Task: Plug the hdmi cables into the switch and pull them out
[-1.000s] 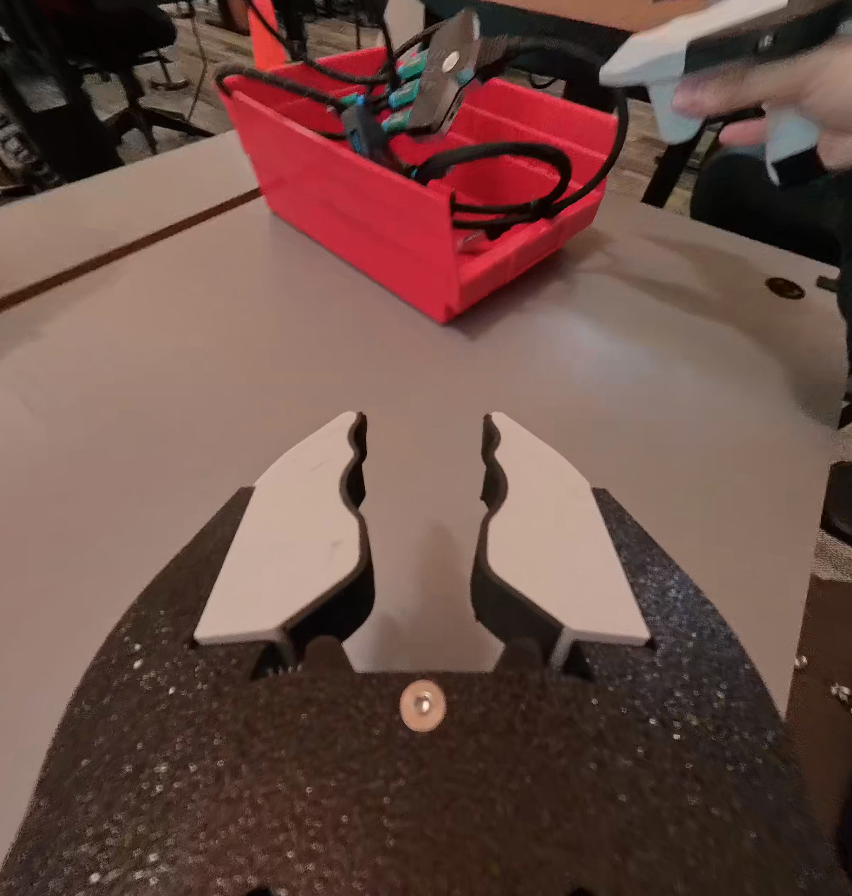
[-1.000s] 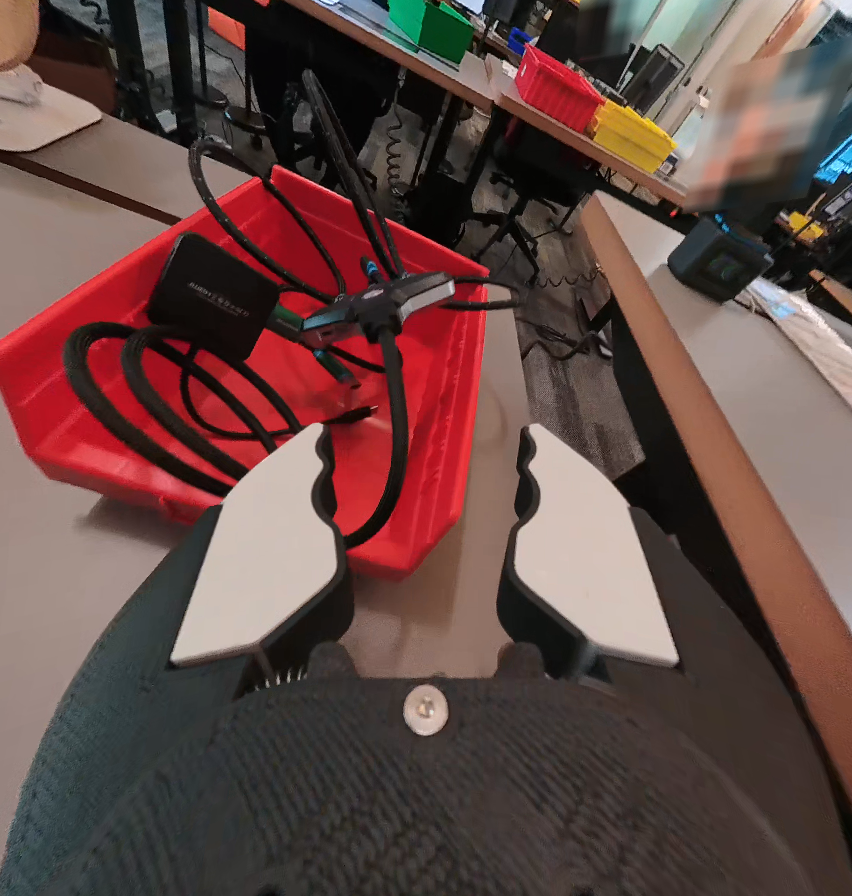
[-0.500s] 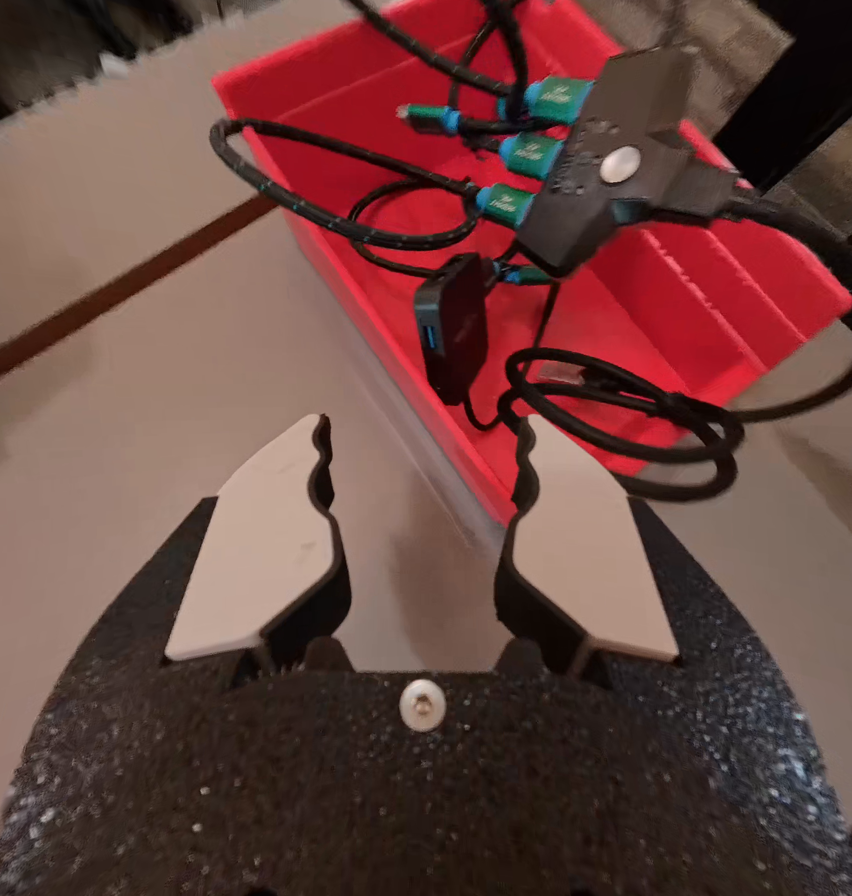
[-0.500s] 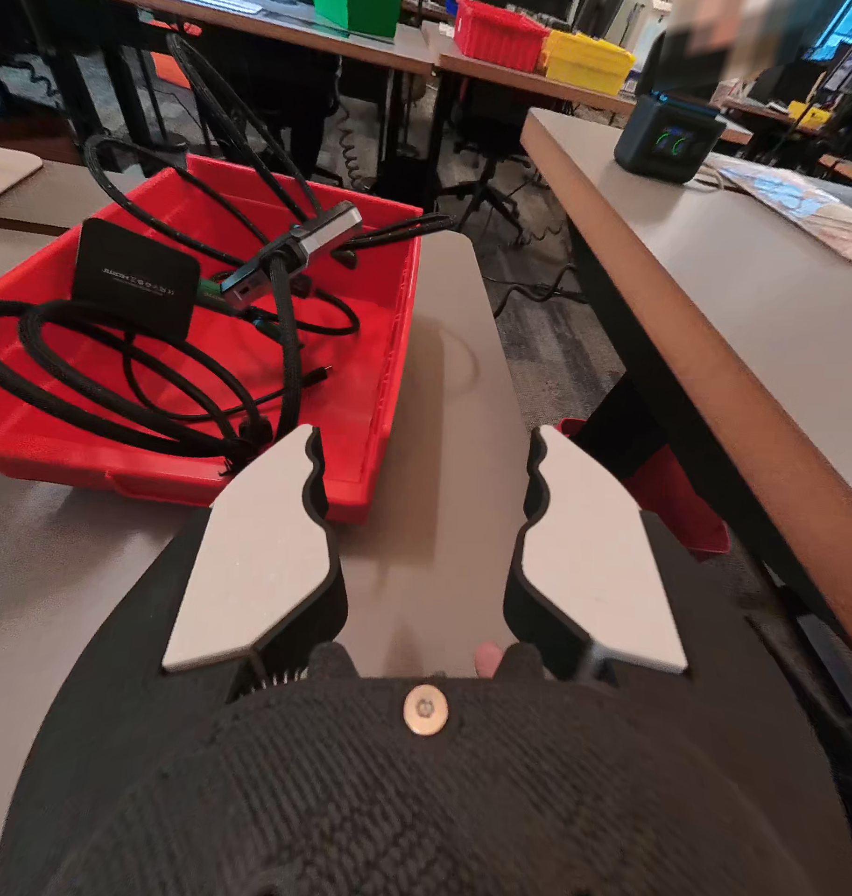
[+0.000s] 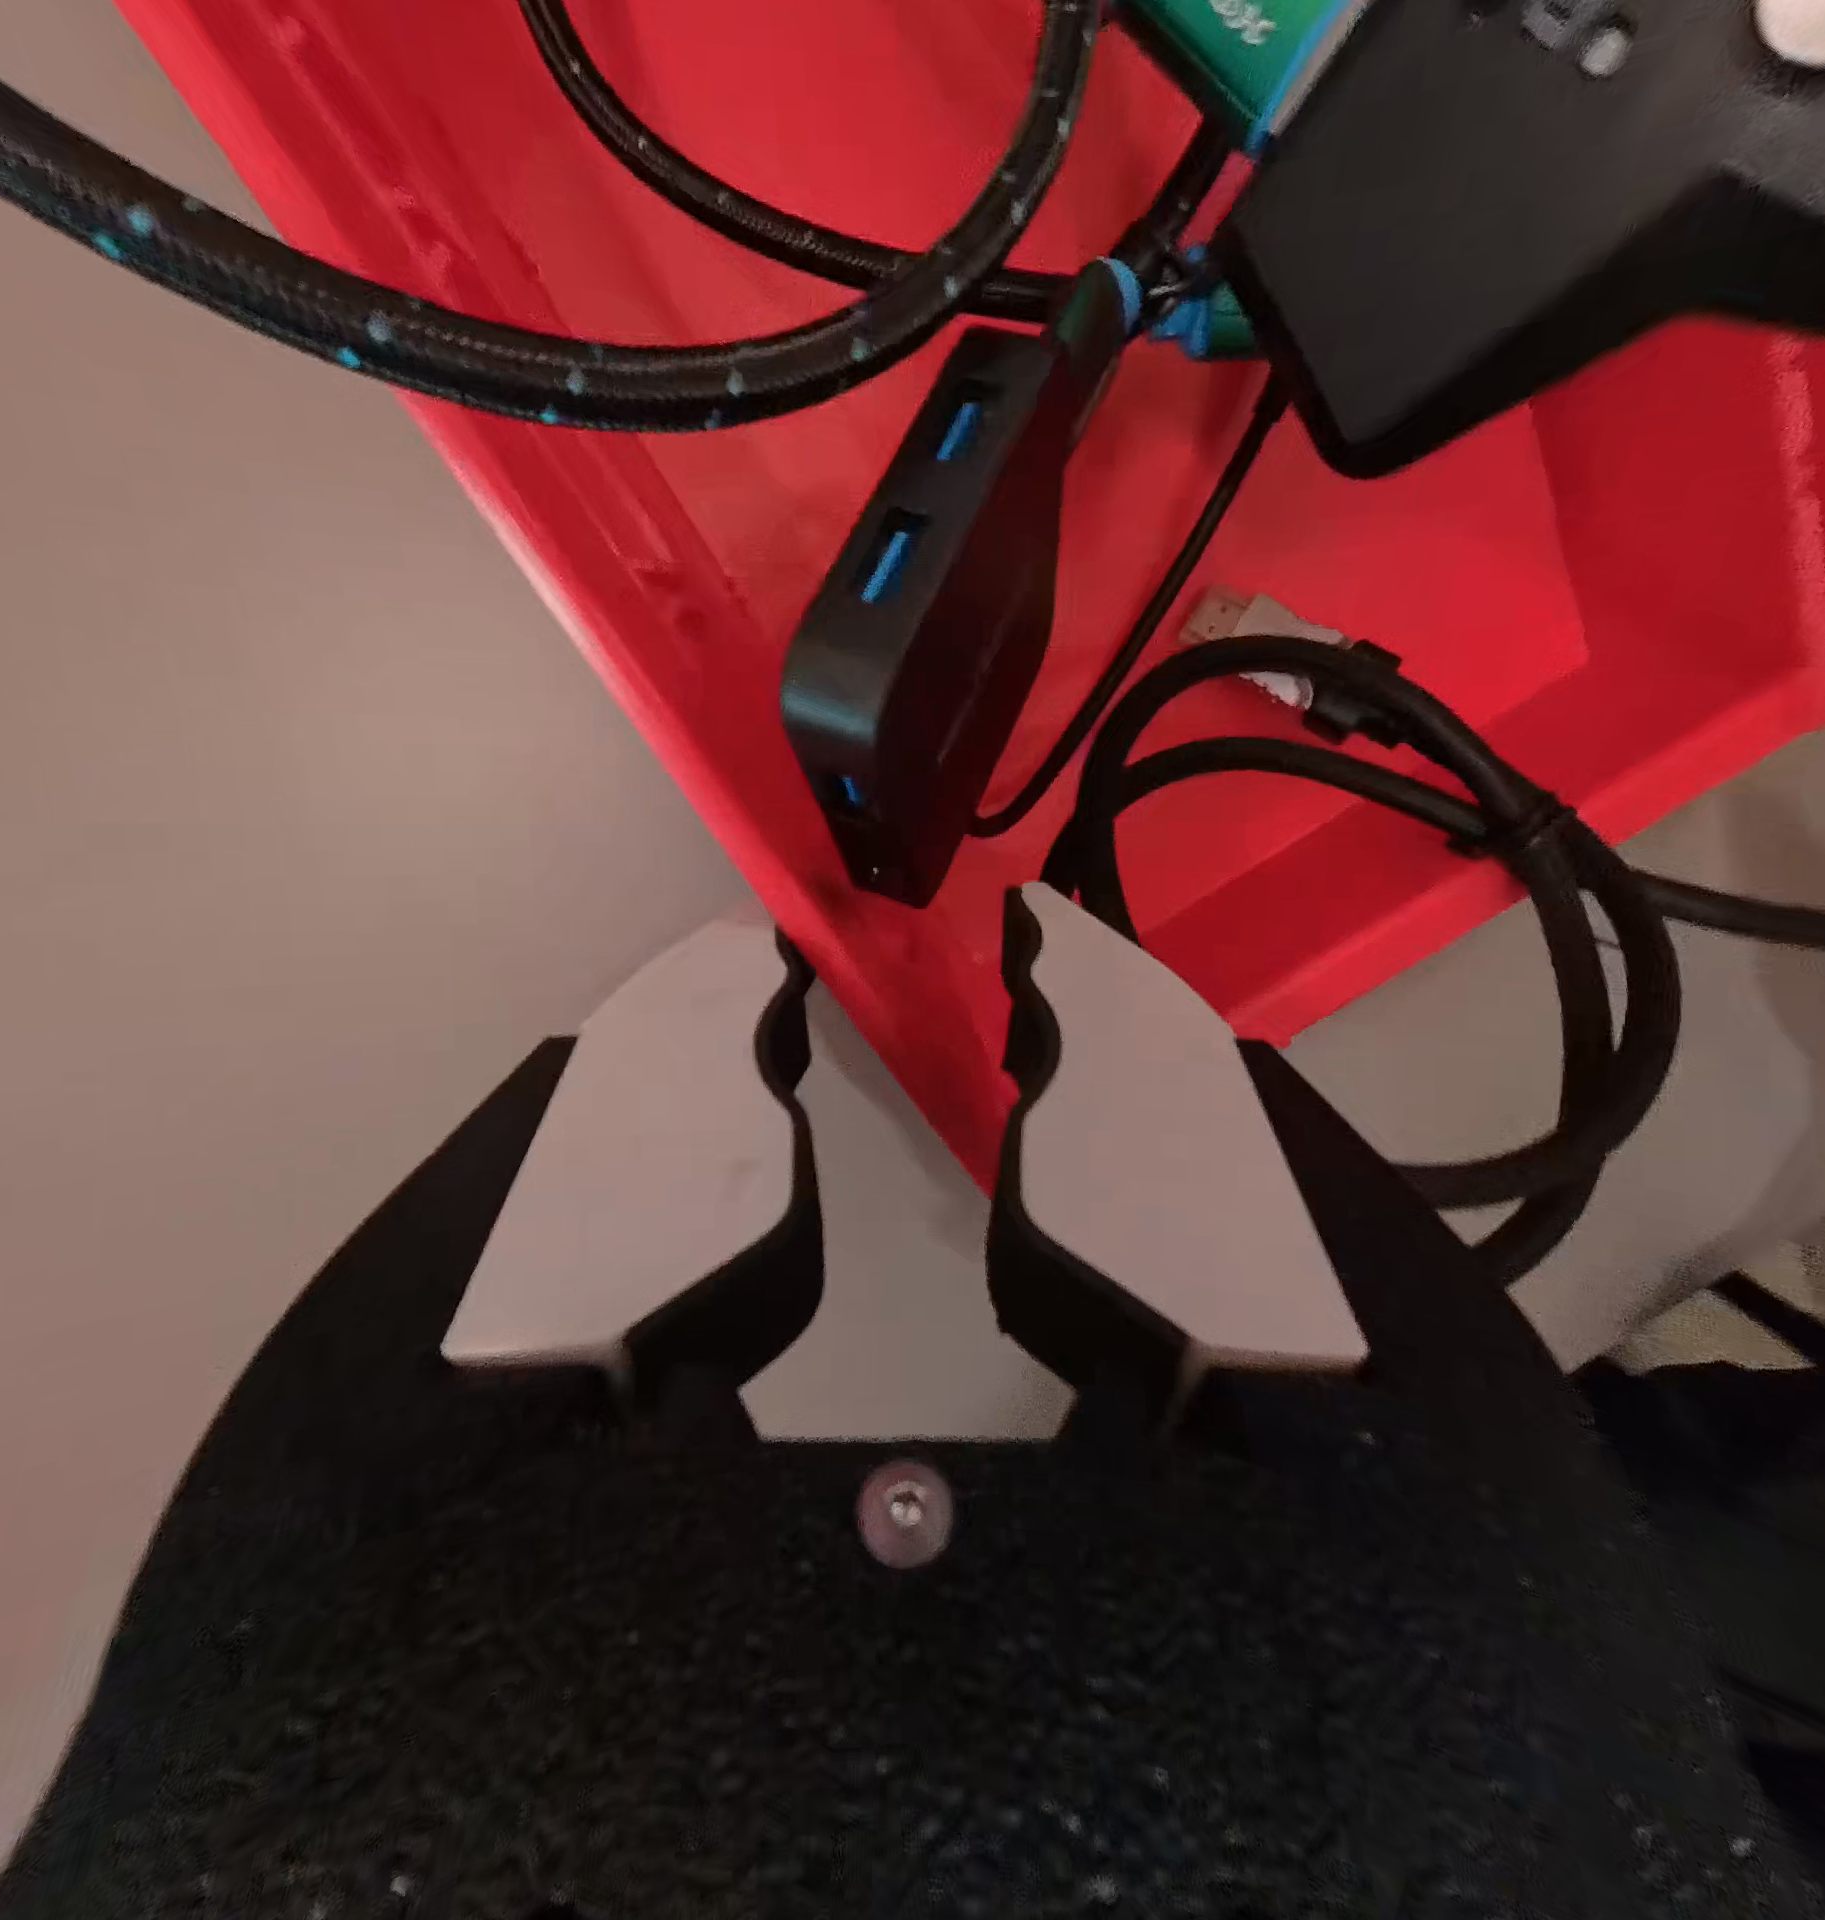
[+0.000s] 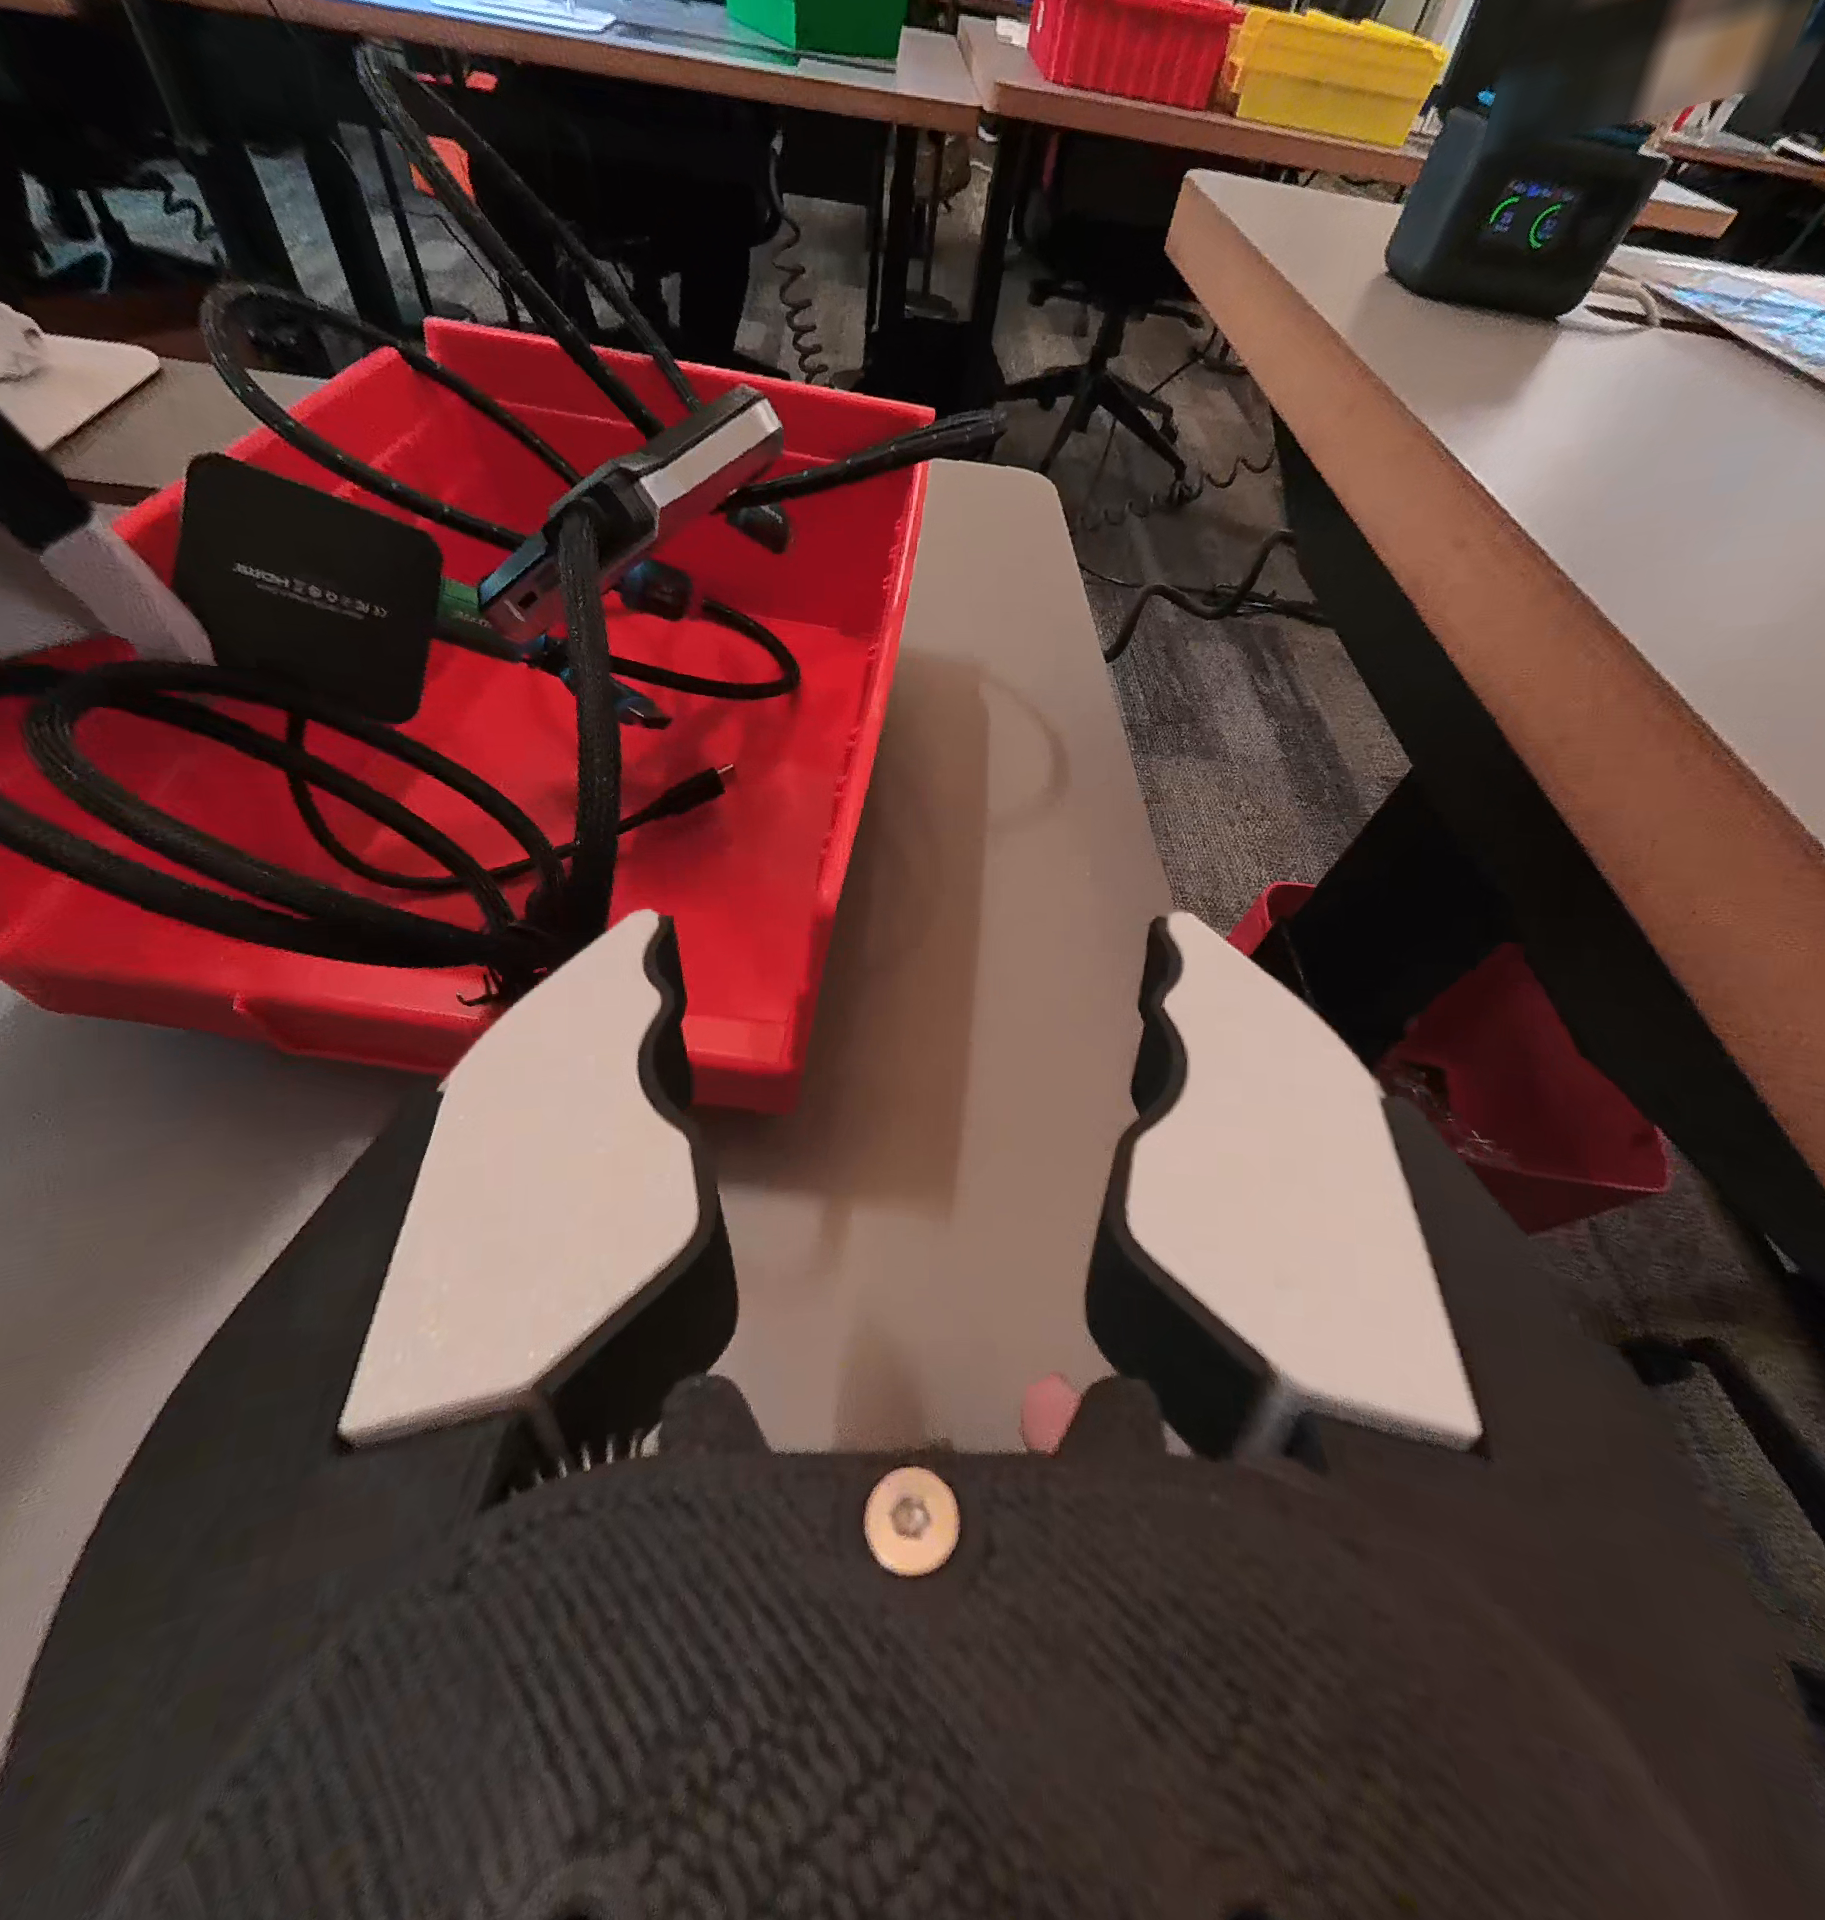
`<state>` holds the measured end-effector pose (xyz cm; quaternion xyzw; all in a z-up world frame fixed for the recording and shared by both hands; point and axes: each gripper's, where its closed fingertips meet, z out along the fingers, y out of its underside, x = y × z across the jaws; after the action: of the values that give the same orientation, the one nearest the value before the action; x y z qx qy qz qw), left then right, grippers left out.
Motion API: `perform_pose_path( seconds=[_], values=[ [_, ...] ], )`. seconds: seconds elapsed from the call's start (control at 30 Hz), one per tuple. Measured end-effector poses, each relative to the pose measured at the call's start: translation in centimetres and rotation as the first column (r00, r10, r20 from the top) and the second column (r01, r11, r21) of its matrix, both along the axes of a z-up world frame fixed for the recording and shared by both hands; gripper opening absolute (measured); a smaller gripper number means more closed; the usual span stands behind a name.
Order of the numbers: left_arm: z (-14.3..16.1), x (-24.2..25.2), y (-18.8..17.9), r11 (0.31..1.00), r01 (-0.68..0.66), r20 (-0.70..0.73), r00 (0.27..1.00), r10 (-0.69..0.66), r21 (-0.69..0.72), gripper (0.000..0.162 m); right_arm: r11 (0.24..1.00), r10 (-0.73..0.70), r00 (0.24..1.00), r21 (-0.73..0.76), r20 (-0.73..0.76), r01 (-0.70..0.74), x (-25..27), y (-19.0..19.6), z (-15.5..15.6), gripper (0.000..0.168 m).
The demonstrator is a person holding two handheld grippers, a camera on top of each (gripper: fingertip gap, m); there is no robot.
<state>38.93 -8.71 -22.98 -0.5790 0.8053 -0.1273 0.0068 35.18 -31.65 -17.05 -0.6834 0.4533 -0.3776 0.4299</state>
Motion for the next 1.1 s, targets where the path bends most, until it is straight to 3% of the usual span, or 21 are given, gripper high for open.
perform_pose_path(
  seconds=[0.13, 0.2, 0.27, 0.33, 0.43, 0.57, 0.7, 0.83, 0.93, 1.1],
  values=[
    [-2.5, 0.1, -0.5, 0.997, -0.075, -0.102, 0.992, 0.073, -0.016, 0.034, 1.0, 0.001, 1.0, 0.029, 0.019, -0.002, -0.1, 0.1, 0.7, 0.084],
    [-4.0, 0.5, 0.5, 0.997, -0.037, -0.064, 0.997, 0.042, 0.073, 0.045, 1.0, 0.016, 0.999, 0.026, 0.03, -0.017, -0.2, 0.6, 1.0, 0.083],
    [-4.4, 0.9, -0.2, 0.999, -0.051, -0.019, 0.999, 0.05, -0.019, 0.028, 1.0, 0.027, 0.999, -0.006, 0.031, -0.026, -0.3, 1.1, 1.0, 0.083],
    [-4.6, 1.0, -0.3, 0.99, -0.06, 0.015, 0.998, 0.062, -0.126, 0.026, 0.999, 0.033, 0.999, -0.029, 0.036, -0.032, -0.2, 1.3, 1.0, 0.083],
    [-4.8, 0.3, 2.0, 0.999, 0.018, 0.071, 0.997, -0.014, -0.051, 0.019, 0.999, 0.051, 0.998, -0.015, 0.047, -0.051, -0.4, 1.8, 1.4, 0.079],
    [-4.8, -4.6, 5.0, 0.994, 0.078, 0.073, 0.995, -0.073, -0.081, 0.02, 0.997, 0.077, 0.995, -0.002, 0.071, -0.077, -0.8, 2.8, 2.4, 0.078],
    [-4.7, -13.2, 10.5, 0.99, 0.117, 0.083, 0.99, -0.111, -0.08, 0.02, 0.992, 0.129, 0.987, 0.001, 0.098, -0.13, -1.4, 5.3, 3.6, 0.078],
    [-4.7, -23.6, 17.3, 0.991, 0.113, 0.088, 0.99, -0.106, -0.074, 0.02, 0.972, 0.232, 0.967, -0.07, 0.103, -0.226, -2.6, 10.6, 4.2, 0.08],
    [-4.6, -31.5, 22.8, 0.995, 0.066, 0.088, 0.994, -0.059, -0.077, 0.02, 0.917, 0.396, 0.914, -0.084, 0.088, -0.39, -5.4, 18.0, 4.1, 0.083],
    [-4.5, -42.2, 31.6, 0.989, -0.112, 0.091, 0.988, 0.121, -0.102, 0.021, 0.685, 0.729, 0.683, -0.027, 0.057, -0.728, -13.6, 34.8, 2.6, 0.084]
  ],
)
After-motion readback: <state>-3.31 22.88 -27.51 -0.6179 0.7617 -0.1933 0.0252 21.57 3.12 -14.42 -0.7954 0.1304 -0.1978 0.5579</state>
